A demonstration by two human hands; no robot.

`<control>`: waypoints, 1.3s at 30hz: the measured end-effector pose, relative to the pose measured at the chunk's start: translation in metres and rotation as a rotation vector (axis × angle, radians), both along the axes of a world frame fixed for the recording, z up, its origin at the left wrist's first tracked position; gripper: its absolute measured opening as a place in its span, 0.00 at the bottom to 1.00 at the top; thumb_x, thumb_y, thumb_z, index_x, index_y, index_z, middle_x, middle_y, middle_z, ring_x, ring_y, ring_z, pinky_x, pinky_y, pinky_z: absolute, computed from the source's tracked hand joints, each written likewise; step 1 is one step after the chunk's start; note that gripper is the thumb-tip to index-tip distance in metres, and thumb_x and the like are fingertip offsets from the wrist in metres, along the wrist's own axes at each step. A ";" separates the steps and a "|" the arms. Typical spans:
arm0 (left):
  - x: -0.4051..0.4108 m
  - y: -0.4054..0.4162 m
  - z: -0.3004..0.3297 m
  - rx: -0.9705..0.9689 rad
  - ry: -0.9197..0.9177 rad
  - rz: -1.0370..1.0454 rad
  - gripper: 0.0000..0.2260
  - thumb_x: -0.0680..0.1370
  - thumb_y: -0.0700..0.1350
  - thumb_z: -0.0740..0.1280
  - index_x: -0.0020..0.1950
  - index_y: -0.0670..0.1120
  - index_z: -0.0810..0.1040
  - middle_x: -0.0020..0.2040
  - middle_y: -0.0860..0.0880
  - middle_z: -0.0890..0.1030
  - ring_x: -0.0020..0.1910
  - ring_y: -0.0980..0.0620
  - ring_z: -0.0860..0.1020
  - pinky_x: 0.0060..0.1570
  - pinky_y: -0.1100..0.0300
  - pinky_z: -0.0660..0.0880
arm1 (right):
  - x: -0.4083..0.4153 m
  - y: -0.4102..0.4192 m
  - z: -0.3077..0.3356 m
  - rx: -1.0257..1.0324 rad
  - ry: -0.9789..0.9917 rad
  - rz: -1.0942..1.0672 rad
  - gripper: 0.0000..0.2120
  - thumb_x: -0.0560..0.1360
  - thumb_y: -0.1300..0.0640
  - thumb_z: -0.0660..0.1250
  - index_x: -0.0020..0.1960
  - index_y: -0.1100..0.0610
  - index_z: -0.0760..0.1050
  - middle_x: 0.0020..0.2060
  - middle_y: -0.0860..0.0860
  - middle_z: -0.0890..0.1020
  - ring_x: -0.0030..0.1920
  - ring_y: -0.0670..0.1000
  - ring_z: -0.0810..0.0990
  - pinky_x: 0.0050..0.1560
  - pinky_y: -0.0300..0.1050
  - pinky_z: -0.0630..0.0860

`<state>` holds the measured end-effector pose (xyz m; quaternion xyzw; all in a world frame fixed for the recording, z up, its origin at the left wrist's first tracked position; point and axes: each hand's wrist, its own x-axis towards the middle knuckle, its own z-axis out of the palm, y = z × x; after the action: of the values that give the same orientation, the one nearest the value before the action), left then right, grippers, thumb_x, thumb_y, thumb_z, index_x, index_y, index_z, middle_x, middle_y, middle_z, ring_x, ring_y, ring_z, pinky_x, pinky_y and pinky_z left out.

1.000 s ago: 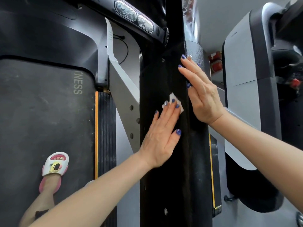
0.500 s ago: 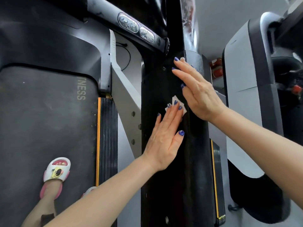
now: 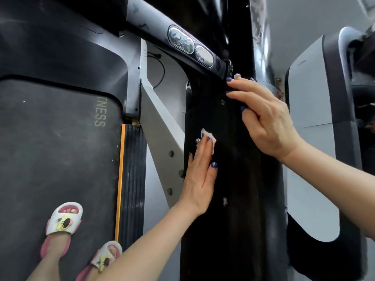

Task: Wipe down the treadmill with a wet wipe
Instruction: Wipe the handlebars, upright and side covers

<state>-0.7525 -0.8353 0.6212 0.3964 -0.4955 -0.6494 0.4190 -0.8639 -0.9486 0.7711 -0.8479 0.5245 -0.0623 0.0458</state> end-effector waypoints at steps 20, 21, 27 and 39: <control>-0.008 -0.052 -0.038 0.188 0.056 0.006 0.24 0.83 0.54 0.48 0.78 0.59 0.44 0.80 0.62 0.45 0.78 0.67 0.44 0.79 0.62 0.43 | -0.003 0.000 -0.003 -0.014 -0.096 -0.015 0.21 0.72 0.75 0.57 0.61 0.68 0.79 0.65 0.60 0.78 0.71 0.58 0.74 0.72 0.62 0.69; -0.005 -0.039 -0.035 0.142 0.070 0.001 0.25 0.84 0.55 0.49 0.79 0.58 0.44 0.80 0.62 0.45 0.79 0.66 0.44 0.78 0.64 0.43 | -0.003 0.000 -0.004 -0.015 -0.100 -0.017 0.21 0.72 0.75 0.57 0.61 0.68 0.79 0.65 0.60 0.78 0.71 0.58 0.74 0.72 0.62 0.69; -0.005 -0.079 -0.023 0.028 0.020 -0.004 0.27 0.83 0.56 0.48 0.81 0.52 0.45 0.80 0.60 0.45 0.80 0.64 0.43 0.79 0.62 0.43 | -0.005 -0.001 -0.005 -0.025 -0.117 -0.027 0.22 0.71 0.76 0.56 0.61 0.68 0.79 0.66 0.60 0.78 0.71 0.58 0.74 0.72 0.62 0.68; 0.002 -0.053 -0.004 -0.127 -0.058 -0.059 0.29 0.84 0.53 0.50 0.83 0.47 0.47 0.83 0.54 0.44 0.81 0.57 0.42 0.80 0.41 0.47 | -0.002 -0.002 -0.005 -0.054 -0.100 -0.091 0.23 0.73 0.73 0.58 0.67 0.67 0.75 0.71 0.59 0.73 0.76 0.57 0.67 0.75 0.61 0.65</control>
<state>-0.7504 -0.8886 0.6171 0.3729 -0.5593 -0.6168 0.4095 -0.8661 -0.9505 0.7664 -0.8198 0.5579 -0.1207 0.0460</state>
